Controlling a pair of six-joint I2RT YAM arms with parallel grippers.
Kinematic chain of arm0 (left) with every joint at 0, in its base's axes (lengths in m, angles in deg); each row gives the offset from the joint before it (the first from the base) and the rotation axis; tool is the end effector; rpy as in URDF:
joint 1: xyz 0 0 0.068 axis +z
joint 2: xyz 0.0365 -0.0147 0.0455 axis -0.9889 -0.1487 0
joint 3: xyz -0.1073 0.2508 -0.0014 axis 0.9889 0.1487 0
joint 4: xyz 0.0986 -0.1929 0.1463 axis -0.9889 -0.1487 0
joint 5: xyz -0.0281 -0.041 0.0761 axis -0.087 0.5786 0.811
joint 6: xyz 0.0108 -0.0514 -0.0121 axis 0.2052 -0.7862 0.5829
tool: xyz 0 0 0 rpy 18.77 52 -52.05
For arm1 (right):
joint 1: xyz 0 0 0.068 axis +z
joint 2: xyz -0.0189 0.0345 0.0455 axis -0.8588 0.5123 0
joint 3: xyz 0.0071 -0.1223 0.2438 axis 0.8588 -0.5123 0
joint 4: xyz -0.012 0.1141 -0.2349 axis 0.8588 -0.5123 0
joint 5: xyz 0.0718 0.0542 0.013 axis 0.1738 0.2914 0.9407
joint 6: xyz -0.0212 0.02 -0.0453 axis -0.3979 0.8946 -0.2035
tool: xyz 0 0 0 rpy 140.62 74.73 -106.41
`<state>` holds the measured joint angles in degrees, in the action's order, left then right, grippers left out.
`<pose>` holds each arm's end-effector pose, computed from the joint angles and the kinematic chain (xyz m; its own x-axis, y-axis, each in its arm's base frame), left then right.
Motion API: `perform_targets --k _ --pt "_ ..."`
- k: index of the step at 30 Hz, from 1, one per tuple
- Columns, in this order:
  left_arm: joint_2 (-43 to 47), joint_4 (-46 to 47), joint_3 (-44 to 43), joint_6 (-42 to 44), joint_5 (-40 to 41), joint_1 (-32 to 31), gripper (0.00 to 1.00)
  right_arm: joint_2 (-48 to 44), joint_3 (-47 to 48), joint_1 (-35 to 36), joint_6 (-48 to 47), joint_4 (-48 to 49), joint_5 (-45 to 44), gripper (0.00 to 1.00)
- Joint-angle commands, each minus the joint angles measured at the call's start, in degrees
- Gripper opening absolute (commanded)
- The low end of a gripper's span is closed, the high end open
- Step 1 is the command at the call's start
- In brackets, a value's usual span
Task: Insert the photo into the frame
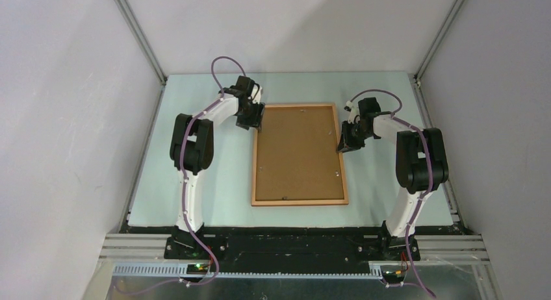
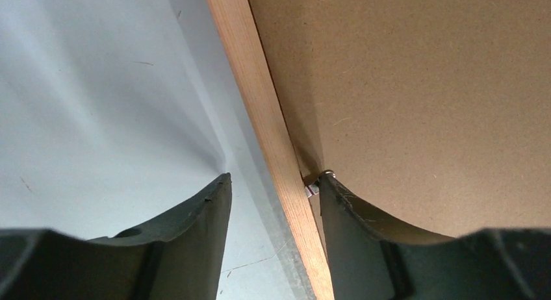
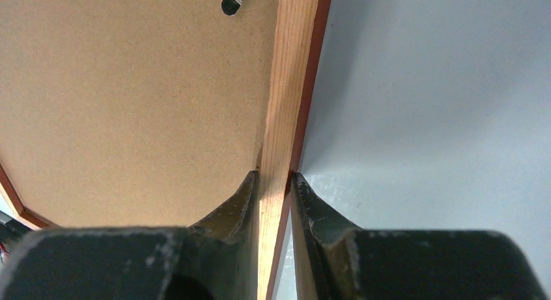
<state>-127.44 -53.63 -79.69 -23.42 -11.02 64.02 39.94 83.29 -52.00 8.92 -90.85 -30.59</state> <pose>0.4482 -0.1446 0.1706 -0.8984 0.1774 -0.4018 0.2508 0.9582 -0.1376 0.3633 0.0596 0.1592 -0.9267 -0.0737 -0.3686 -0.2195 0.9022 0.3712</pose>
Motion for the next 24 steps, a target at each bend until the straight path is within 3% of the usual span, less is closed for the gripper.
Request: perform_targets --k 1,9,16,24 --pt "1.95 1.22 -0.18 2.79 1.8 0.35 0.56 0.6 -0.26 -0.56 -1.68 -2.27 3.58 0.0" --pt "1.2 1.25 -1.08 3.12 1.7 0.25 0.51 0.58 -0.26 -0.63 -1.32 -2.33 4.16 0.0" --pt "2.44 1.27 0.68 3.12 1.08 0.14 0.62 1.05 -0.26 -0.64 -1.15 -2.01 4.28 0.0" --pt "4.18 1.32 1.32 2.36 0.38 0.14 0.63 1.04 -0.22 -0.68 -1.12 -2.24 4.52 0.0"
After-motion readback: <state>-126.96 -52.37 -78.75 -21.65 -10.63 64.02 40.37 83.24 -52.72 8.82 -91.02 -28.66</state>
